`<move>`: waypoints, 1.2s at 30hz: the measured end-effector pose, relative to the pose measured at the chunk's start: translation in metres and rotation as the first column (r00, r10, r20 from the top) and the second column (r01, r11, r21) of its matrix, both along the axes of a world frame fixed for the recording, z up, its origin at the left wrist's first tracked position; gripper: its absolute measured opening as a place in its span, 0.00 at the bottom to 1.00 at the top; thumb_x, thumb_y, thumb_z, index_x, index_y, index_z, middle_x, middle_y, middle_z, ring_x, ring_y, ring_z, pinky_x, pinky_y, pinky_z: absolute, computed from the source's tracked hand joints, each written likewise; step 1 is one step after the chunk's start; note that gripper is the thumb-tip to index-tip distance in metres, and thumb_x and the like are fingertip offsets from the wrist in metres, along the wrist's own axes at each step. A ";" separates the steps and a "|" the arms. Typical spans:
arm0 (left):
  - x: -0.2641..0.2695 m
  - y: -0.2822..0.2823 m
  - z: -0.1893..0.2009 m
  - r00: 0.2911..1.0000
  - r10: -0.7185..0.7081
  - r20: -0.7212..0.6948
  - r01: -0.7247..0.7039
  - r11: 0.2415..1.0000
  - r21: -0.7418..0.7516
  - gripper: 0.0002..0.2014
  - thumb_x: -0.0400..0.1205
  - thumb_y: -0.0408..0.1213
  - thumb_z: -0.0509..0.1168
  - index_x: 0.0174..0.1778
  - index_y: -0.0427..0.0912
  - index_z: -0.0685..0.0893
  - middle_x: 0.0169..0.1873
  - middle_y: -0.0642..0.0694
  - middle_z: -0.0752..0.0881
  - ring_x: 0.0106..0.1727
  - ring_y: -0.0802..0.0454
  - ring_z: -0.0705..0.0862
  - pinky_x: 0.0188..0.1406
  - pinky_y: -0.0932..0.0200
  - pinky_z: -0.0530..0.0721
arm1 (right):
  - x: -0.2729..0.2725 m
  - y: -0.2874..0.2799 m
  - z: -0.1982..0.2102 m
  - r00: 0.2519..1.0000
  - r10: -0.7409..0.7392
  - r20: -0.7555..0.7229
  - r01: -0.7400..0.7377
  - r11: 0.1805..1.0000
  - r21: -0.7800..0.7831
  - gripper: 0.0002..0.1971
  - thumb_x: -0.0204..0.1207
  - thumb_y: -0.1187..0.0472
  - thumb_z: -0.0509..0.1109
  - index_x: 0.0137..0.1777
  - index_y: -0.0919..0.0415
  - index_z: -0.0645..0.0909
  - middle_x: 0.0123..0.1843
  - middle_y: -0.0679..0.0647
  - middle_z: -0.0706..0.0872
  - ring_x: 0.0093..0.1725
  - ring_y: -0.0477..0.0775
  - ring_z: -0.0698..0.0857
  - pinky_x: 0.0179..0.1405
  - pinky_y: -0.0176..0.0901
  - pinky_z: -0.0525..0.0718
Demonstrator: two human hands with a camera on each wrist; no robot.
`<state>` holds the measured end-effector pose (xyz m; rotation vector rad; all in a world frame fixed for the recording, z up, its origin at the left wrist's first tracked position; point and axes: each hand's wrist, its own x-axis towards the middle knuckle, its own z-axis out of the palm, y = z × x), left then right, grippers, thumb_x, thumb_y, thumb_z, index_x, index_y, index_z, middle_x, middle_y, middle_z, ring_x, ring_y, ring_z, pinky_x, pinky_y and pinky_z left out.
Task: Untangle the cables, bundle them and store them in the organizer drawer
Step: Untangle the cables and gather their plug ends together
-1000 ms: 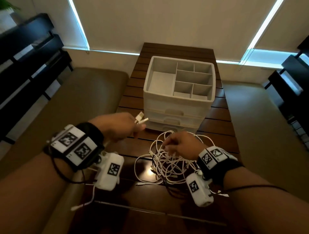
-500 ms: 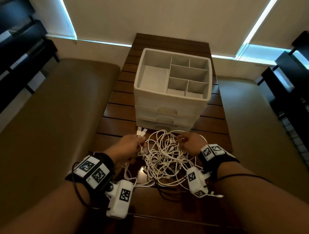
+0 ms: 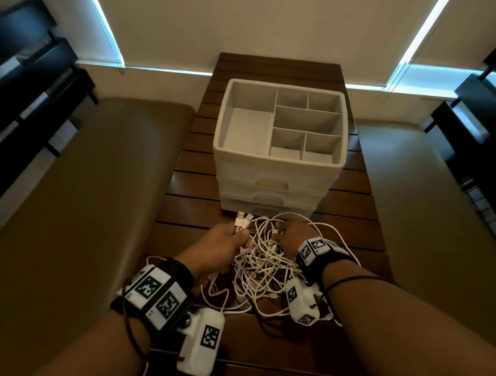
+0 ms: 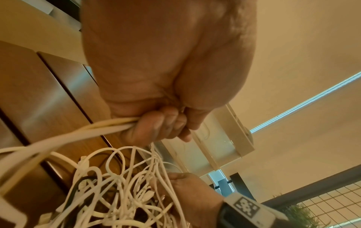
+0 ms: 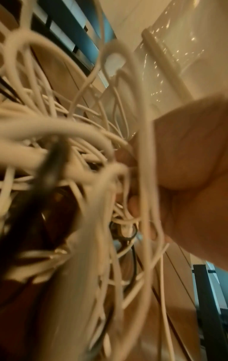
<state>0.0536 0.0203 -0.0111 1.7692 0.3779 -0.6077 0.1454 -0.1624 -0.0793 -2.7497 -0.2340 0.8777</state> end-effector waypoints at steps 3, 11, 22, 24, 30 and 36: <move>0.000 0.002 -0.004 1.000 -0.013 -0.007 0.014 1.000 0.013 0.19 0.89 0.47 0.54 0.38 0.42 0.80 0.21 0.53 0.68 0.19 0.58 0.66 0.21 0.62 0.66 | 0.001 0.008 -0.008 0.998 0.048 -0.030 -0.047 0.999 0.027 0.19 0.77 0.44 0.63 0.68 0.43 0.77 0.65 0.52 0.85 0.59 0.58 0.84 0.60 0.51 0.83; 0.000 0.007 -0.006 1.000 -0.005 -0.013 0.005 0.999 0.041 0.18 0.89 0.47 0.54 0.39 0.42 0.80 0.23 0.51 0.67 0.20 0.57 0.65 0.21 0.62 0.65 | 0.002 0.018 -0.020 1.000 0.002 -0.012 -0.002 1.000 0.005 0.25 0.73 0.42 0.68 0.69 0.48 0.73 0.64 0.53 0.83 0.63 0.60 0.82 0.60 0.53 0.81; -0.001 0.008 -0.005 1.000 -0.007 0.014 0.006 0.999 0.049 0.19 0.89 0.47 0.55 0.36 0.44 0.79 0.19 0.53 0.67 0.19 0.56 0.64 0.22 0.61 0.64 | 0.002 0.034 -0.039 0.982 -0.096 0.163 0.100 0.995 -0.014 0.12 0.75 0.60 0.67 0.57 0.60 0.79 0.58 0.59 0.85 0.58 0.64 0.84 0.55 0.53 0.85; -0.002 0.009 -0.005 1.000 0.001 0.008 -0.002 0.999 0.040 0.18 0.89 0.47 0.55 0.37 0.43 0.79 0.17 0.55 0.67 0.18 0.58 0.64 0.22 0.61 0.64 | 0.004 0.032 -0.040 0.982 -0.114 0.151 0.109 0.993 0.037 0.10 0.75 0.63 0.65 0.55 0.62 0.80 0.57 0.61 0.85 0.57 0.64 0.85 0.53 0.50 0.84; 0.004 0.011 -0.002 0.999 0.016 0.036 -0.016 1.000 0.018 0.15 0.88 0.47 0.56 0.38 0.45 0.79 0.21 0.55 0.71 0.19 0.61 0.68 0.22 0.63 0.67 | 0.014 0.017 0.013 0.995 -0.099 0.003 0.096 0.976 0.196 0.08 0.73 0.64 0.70 0.37 0.68 0.86 0.41 0.63 0.89 0.45 0.63 0.89 0.40 0.45 0.84; 0.015 -0.007 0.003 0.979 -0.028 0.202 0.025 1.000 0.016 0.10 0.80 0.43 0.71 0.53 0.41 0.83 0.41 0.52 0.88 0.38 0.63 0.86 0.39 0.65 0.83 | -0.010 0.004 0.101 0.993 -0.082 -0.083 0.114 0.841 0.529 0.04 0.75 0.64 0.75 0.40 0.59 0.84 0.33 0.54 0.90 0.28 0.40 0.85 0.26 0.31 0.79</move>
